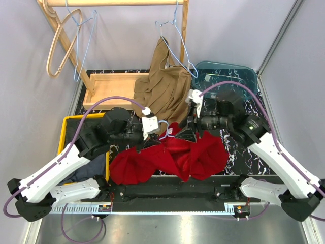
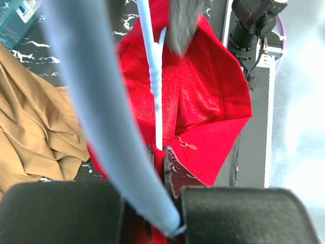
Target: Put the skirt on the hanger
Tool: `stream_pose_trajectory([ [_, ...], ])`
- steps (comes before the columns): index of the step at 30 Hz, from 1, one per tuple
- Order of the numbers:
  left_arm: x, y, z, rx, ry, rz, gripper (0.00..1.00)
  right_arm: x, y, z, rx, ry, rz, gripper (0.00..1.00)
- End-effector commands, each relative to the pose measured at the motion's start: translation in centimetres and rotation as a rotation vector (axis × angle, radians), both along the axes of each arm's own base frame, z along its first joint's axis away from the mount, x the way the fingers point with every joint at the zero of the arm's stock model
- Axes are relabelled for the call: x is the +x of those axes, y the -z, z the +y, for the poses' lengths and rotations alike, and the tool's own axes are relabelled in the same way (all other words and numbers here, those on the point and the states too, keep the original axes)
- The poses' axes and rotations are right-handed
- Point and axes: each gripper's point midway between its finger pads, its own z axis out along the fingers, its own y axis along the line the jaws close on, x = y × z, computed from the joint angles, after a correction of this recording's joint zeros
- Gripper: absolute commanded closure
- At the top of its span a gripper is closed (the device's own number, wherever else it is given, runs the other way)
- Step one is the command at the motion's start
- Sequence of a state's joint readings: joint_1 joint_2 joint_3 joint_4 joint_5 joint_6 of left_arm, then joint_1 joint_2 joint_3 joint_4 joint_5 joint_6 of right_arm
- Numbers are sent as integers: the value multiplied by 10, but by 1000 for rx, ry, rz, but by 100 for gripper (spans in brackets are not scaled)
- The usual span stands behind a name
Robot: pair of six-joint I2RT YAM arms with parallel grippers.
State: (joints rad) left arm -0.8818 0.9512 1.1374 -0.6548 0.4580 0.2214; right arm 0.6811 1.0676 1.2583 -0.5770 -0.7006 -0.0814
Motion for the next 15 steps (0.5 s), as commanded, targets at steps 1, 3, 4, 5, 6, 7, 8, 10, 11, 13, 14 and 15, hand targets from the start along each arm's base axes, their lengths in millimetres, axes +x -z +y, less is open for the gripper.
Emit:
stream_pose_trajectory([
  [1, 3, -42, -10, -113, 24, -88, 100, -25, 14, 12, -54, -154, 14, 33],
  [3, 4, -39, -11, -108, 25, -85, 100, -28, 22, 16, -77, -159, 7, 30],
  [4, 4, -39, -12, -108, 29, -84, 100, -28, 26, 17, -86, -158, 9, 30],
  [5, 3, -37, -11, -105, 34, -80, 100, -27, 28, 17, -92, -153, 5, 30],
  [6, 2, -37, -12, -106, 39, -77, 100, -27, 28, 18, -93, -151, 1, 30],
  [7, 0, -36, -12, -105, 49, -71, 100, -20, 31, 19, -100, -125, -8, 32],
  [8, -2, -36, -12, -107, 55, -66, 100, -18, 32, 21, -102, -114, -11, 34],
  [10, -1, -35, -11, -106, 48, -65, 100, -9, 31, 23, -98, -74, -36, 47],
  [11, -1, -34, -11, -103, 43, -66, 100, -7, 31, 24, -95, -60, -36, 63],
  [13, 4, -35, -7, -102, 1, -68, 100, 1, 30, 25, -91, -21, -46, 83],
  [14, 4, -35, -6, -104, -10, -66, 100, 2, 29, 24, -87, -15, -53, 87],
  [15, 5, -36, -4, -108, -20, -66, 100, 2, 32, 24, -91, -12, -51, 93],
])
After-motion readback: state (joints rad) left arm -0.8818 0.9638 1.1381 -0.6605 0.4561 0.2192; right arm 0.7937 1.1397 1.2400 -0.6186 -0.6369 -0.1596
